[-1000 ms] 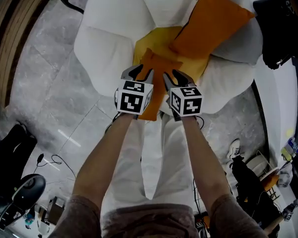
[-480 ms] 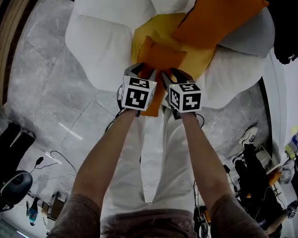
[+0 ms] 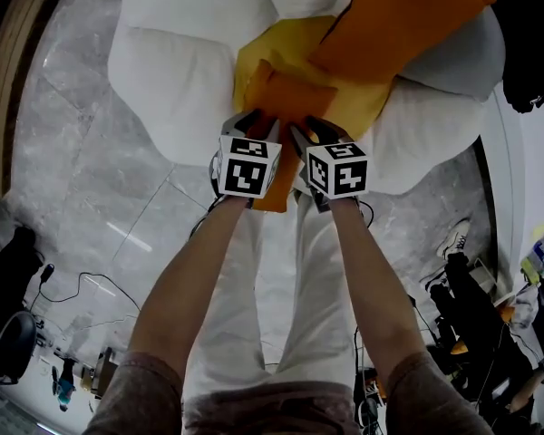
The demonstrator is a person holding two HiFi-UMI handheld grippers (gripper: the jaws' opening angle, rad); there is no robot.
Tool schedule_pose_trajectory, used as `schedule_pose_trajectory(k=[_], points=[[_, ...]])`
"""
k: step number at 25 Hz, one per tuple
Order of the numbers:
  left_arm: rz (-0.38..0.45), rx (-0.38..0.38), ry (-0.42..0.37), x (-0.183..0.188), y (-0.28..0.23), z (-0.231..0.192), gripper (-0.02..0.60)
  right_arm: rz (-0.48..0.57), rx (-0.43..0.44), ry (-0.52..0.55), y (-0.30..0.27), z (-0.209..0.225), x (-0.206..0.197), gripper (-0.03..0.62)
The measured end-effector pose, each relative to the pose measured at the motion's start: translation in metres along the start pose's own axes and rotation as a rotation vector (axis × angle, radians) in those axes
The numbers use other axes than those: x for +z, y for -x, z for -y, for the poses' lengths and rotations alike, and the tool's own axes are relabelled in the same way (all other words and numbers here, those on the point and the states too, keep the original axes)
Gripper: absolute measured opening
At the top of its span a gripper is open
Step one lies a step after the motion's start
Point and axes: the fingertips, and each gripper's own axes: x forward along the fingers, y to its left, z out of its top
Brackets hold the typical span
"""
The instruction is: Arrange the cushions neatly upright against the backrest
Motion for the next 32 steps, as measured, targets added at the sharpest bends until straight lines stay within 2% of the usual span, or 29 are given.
schedule_pose_trajectory(k=[4, 7, 16, 21, 26, 32], points=[[-0.008, -0.036, 0.041, -0.003, 0.001, 0.002, 0.078, -0.007, 0.019, -0.031, 0.0, 0.0, -0.003, 0.142], [-0.013, -0.057, 0.08, -0.004, 0.002, 0.001, 0.032, -0.012, 0.033, -0.04, 0.002, -0.002, -0.003, 0.028], [-0.053, -0.069, 0.112, -0.003, 0.02, 0.005, 0.021, -0.025, 0.04, -0.008, 0.018, -0.014, -0.002, 0.02], [-0.033, -0.076, 0.111, 0.01, 0.049, 0.01, 0.015, -0.003, 0.043, 0.038, 0.039, -0.028, 0.018, 0.02], [0.012, -0.067, 0.127, 0.039, 0.083, 0.01, 0.011, 0.035, 0.046, 0.095, 0.064, -0.046, 0.054, 0.02], [0.076, -0.043, 0.069, 0.098, 0.115, 0.006, 0.011, 0.109, 0.029, 0.13, 0.093, -0.062, 0.11, 0.02]])
